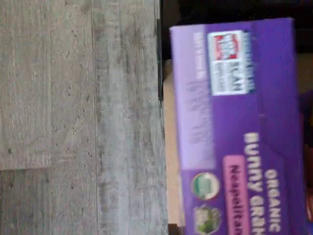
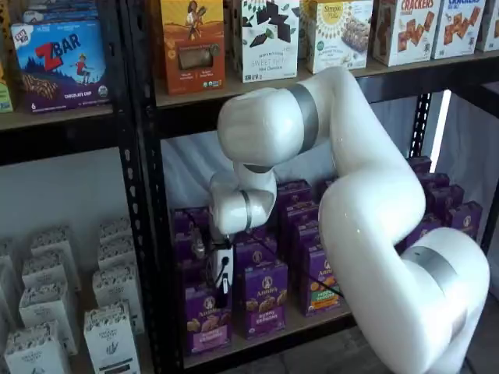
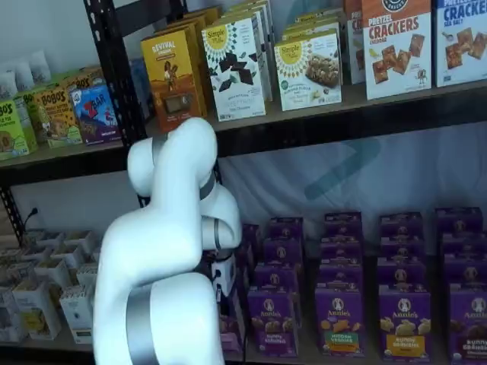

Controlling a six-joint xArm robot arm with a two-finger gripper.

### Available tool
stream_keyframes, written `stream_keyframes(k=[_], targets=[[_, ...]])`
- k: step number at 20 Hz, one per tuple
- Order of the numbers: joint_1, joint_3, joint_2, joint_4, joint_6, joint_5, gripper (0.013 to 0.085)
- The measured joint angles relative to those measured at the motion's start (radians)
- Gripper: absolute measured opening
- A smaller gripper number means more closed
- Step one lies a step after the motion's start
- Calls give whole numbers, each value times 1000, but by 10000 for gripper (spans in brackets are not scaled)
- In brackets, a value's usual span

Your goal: Pick up the purple box with a pink patch in the middle, on the bottom shelf, the first box from the left

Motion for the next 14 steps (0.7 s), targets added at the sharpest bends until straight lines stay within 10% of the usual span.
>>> stream_keyframes(k=[14], targets=[[9, 71, -43, 17, -9, -37, 330]])
